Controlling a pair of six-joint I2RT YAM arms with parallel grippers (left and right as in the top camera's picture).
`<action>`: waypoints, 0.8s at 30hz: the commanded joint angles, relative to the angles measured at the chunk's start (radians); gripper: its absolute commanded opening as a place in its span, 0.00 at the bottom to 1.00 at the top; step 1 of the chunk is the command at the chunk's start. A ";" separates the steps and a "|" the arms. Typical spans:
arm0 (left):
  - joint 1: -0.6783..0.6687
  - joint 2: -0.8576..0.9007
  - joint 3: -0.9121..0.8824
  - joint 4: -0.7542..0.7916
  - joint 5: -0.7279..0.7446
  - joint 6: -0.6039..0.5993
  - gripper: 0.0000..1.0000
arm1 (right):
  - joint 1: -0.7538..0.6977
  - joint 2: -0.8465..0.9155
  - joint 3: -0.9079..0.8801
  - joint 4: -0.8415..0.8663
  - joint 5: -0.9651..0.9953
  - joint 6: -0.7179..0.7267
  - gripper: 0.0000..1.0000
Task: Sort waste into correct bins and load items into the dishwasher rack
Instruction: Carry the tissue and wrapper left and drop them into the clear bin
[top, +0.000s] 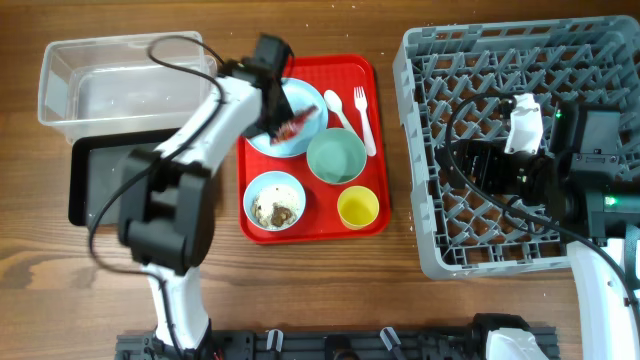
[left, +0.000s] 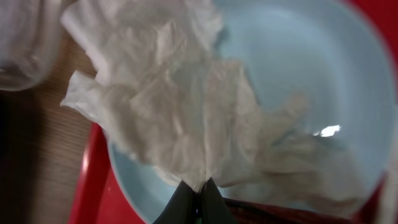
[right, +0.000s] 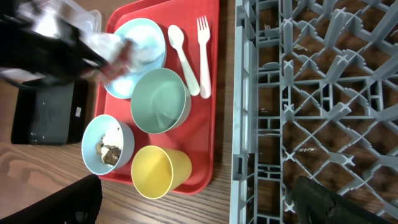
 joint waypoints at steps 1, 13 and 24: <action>0.066 -0.193 0.092 -0.040 -0.003 -0.002 0.04 | 0.000 0.003 0.010 0.002 -0.009 -0.006 1.00; 0.416 -0.262 0.088 -0.005 -0.003 0.070 0.04 | 0.000 0.003 0.010 0.002 -0.009 -0.006 1.00; 0.520 -0.056 0.088 0.057 -0.003 0.077 0.20 | 0.000 0.003 0.010 0.002 -0.009 -0.003 1.00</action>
